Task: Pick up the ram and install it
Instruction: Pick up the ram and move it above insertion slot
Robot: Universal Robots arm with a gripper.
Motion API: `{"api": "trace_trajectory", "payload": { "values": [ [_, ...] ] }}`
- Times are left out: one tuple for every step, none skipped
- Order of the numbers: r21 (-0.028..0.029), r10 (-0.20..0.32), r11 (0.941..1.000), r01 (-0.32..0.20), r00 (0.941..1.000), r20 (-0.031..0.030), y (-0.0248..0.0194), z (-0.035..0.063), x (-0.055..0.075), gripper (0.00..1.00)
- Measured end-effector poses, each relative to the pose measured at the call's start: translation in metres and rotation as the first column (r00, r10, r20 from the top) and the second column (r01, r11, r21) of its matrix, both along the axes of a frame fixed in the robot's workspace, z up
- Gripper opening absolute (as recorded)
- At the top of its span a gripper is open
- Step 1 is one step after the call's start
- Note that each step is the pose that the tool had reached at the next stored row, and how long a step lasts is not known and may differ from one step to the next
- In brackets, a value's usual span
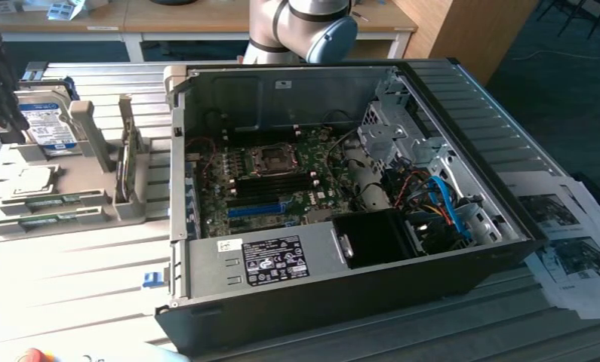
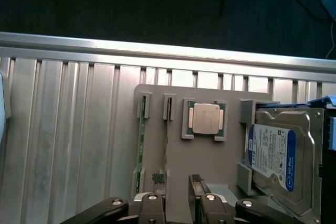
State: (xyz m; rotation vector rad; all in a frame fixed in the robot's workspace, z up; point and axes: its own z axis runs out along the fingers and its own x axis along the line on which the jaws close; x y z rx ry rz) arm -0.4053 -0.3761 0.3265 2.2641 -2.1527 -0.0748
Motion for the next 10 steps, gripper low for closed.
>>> {"api": "trace_trajectory", "payload": {
  "values": [
    [0.0,0.0,1.0,0.0,1.0,0.0,0.0,-0.0013,0.0,0.31],
    [0.0,0.0,1.0,0.0,1.0,0.0,0.0,-0.0025,0.0,0.31],
    [0.0001,0.0,1.0,0.0,1.0,0.0,0.0,-0.0039,0.0,0.31],
    [0.0,0.0,1.0,0.0,1.0,0.0,0.0,-0.0052,0.0,0.31],
    [0.0001,0.0,1.0,0.0,1.0,0.0,0.0,-0.0065,0.0,0.31],
    [-0.0001,0.0,1.0,0.0,1.0,-0.0001,0.0,-0.0077,0.0,0.31],
    [0.0,0.0,1.0,0.0,1.0,0.0,0.0,-0.0091,0.0,0.31],
    [0.0,0.0,1.0,0.0,1.0,0.0,0.0,-0.0104,0.0,0.31],
    [0.0,0.0,1.0,0.0,1.0,0.0,0.0,-0.0118,0.0,0.31],
    [0.0,0.0,1.0,0.0,1.0,-0.0001,0.0,-0.0131,0.0,0.31]
  ]
}}
